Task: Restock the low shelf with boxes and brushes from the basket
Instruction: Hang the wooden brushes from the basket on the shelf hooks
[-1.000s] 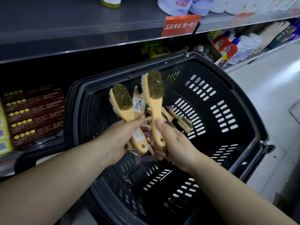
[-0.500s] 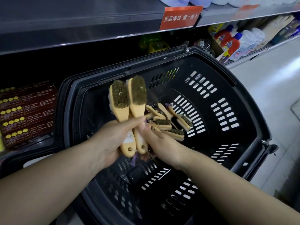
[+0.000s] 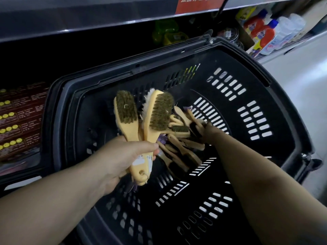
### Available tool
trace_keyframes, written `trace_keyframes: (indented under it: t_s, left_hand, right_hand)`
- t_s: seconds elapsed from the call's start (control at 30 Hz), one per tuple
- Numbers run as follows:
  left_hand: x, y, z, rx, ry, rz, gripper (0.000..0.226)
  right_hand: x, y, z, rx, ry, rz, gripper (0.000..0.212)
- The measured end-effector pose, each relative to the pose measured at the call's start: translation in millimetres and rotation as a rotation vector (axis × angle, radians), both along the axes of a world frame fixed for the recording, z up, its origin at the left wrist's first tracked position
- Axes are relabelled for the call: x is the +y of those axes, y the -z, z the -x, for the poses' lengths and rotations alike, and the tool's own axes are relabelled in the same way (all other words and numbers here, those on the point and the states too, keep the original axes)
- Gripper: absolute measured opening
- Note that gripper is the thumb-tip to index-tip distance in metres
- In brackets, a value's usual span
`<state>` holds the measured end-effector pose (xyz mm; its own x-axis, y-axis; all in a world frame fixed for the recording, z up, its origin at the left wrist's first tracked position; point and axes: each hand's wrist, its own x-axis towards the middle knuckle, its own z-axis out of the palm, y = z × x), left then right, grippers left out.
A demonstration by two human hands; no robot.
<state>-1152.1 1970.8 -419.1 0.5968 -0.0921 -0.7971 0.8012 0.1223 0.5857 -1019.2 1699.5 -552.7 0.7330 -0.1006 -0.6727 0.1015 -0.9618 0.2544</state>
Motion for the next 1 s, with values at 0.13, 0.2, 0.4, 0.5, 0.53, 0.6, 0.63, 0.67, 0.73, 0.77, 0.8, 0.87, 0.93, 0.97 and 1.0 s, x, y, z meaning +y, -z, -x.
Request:
trace_keyframes:
  t_s: [0.13, 0.2, 0.4, 0.5, 0.53, 0.6, 0.63, 0.67, 0.73, 0.77, 0.8, 0.87, 0.93, 0.97, 1.0]
  left_hand:
    - [-1, -2, -2, -0.022, -0.001, 0.047, 0.010]
    - [-2, -4, -3, -0.021, -0.038, 0.081, 0.011]
    - [-4, -6, -2, -0.112, -0.090, 0.012, 0.006]
    - [-2, -5, 0, -0.158, -0.043, -0.054, 0.010]
    - [-2, -6, 0, -0.154, -0.044, -0.051, 0.010]
    - [-2, -8, 2, -0.142, -0.057, -0.036, 0.005]
    - [-2, -9, 3, -0.144, -0.056, -0.038, 0.004]
    - [-1, -10, 3, -0.145, -0.041, -0.040, 0.002]
    - [-1, -16, 4, -0.121, 0.028, 0.015, 0.012]
    - [-1, -19, 4, -0.092, 0.074, 0.077, 0.021]
    - [-1, -22, 5, -0.055, 0.118, 0.142, 0.029]
    - [-2, -25, 6, -0.005, 0.202, 0.219, 0.028]
    - [-1, -23, 7, 0.031, 0.236, 0.232, 0.025]
    - [-1, -22, 7, 0.042, 0.240, 0.231, 0.025]
    - [-2, -22, 7, 0.045, 0.247, 0.227, 0.025]
  right_hand:
    - [-9, -27, -16, -0.026, 0.214, -0.206, 0.043]
    - [-11, -65, -27, 0.019, 0.420, -0.455, 0.033]
    - [-14, -162, 0, 0.320, 0.593, -1.070, 0.035]
    - [-8, -182, 24, 0.309, 0.583, -1.255, 0.018]
    - [-7, -184, 29, 0.310, 0.585, -1.299, 0.018]
    - [-5, -185, 36, 0.429, 0.550, -1.374, 0.024]
    - [-4, -184, 38, 0.528, 0.506, -1.399, 0.029]
    - [-3, -183, 39, 0.619, 0.449, -1.411, 0.035]
    - [0, -179, 40, 0.707, 0.356, -1.429, 0.038]
    - [2, -176, 41, 0.712, 0.340, -1.448, 0.038]
    - [4, -173, 42, 0.707, 0.343, -1.471, 0.038]
    - [9, -168, 45, 0.679, 0.351, -1.512, 0.044]
    - [13, -163, 48, 0.665, 0.333, -1.551, 0.049]
    - [16, -161, 50, 0.691, 0.343, -1.588, 0.048]
    - [20, -159, 51, 0.723, 0.366, -1.633, 0.046]
